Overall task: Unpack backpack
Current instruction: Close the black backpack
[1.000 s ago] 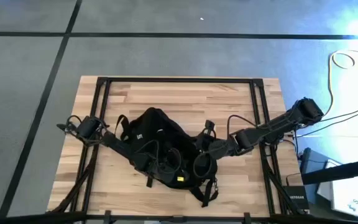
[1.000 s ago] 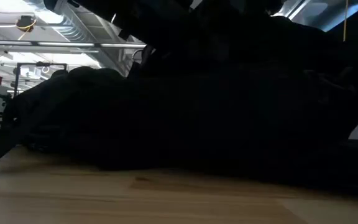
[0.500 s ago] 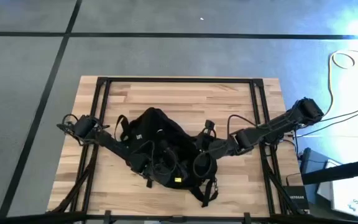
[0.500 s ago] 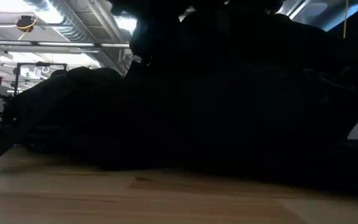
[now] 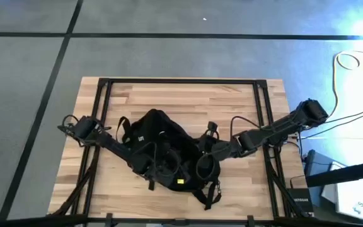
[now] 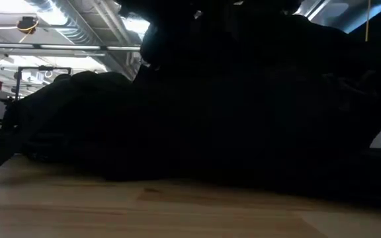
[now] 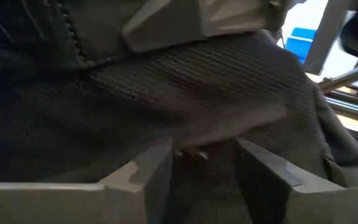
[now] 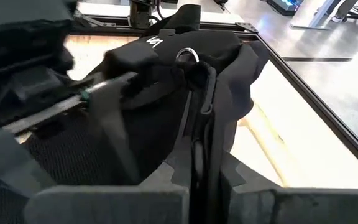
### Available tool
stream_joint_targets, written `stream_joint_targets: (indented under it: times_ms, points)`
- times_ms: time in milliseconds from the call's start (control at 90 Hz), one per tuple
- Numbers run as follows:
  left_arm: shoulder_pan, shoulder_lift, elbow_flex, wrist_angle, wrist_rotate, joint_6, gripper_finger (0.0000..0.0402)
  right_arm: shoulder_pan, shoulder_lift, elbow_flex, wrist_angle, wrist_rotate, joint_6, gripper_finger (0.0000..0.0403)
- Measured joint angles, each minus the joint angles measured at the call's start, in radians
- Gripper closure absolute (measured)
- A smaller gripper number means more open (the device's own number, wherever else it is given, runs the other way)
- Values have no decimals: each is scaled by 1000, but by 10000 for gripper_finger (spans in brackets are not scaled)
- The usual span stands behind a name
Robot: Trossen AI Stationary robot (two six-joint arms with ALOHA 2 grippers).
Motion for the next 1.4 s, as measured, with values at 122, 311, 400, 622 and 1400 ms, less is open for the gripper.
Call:
stream_joint_targets:
  times_ms: [122, 311, 400, 622, 1400]
  points:
    - [-32, 0, 0, 0, -70, 18, 266, 0, 0, 0, 0, 0, 0, 403]
    - [-34, 8, 0, -51, -102, 4, 275, 0, 0, 0, 0, 0, -19, 403]
    - [-23, 8, 0, -42, -72, -8, 275, 0, 0, 0, 4, 0, -19, 403]
    - [-8, 8, 0, -40, -12, -36, 275, 0, 0, 0, 4, 0, -14, 403]
    - [46, 24, 0, -11, 36, -123, 275, 0, 0, 0, 6, -1, -11, 403]
